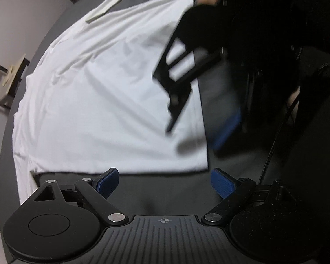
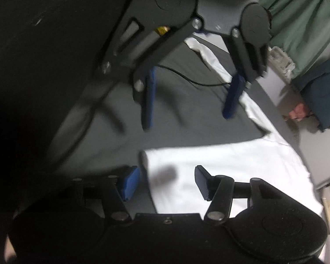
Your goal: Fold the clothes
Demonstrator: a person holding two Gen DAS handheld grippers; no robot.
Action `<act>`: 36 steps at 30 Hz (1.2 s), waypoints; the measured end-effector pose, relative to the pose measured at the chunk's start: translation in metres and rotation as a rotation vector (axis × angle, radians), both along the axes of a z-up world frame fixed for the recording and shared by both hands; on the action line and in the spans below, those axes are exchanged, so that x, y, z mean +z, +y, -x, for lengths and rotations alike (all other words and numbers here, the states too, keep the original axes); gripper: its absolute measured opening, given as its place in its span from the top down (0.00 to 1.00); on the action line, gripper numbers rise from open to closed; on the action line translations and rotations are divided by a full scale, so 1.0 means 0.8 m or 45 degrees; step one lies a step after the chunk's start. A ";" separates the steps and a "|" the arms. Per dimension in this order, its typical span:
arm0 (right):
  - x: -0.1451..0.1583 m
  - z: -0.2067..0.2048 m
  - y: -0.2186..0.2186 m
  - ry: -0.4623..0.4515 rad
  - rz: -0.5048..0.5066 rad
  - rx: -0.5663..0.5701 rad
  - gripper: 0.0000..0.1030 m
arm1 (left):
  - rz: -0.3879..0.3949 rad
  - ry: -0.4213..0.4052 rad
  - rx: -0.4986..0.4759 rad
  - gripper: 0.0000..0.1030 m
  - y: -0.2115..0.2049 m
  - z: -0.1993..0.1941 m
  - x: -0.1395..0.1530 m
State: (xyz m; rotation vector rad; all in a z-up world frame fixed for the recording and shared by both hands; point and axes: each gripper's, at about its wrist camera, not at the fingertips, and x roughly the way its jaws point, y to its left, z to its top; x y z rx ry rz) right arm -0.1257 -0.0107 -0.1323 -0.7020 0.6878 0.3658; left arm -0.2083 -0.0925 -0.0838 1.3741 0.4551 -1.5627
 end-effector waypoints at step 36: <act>0.092 -0.025 -0.226 0.378 -0.871 -0.545 0.52 | 0.317 -0.341 -0.166 0.83 -0.065 0.013 -0.024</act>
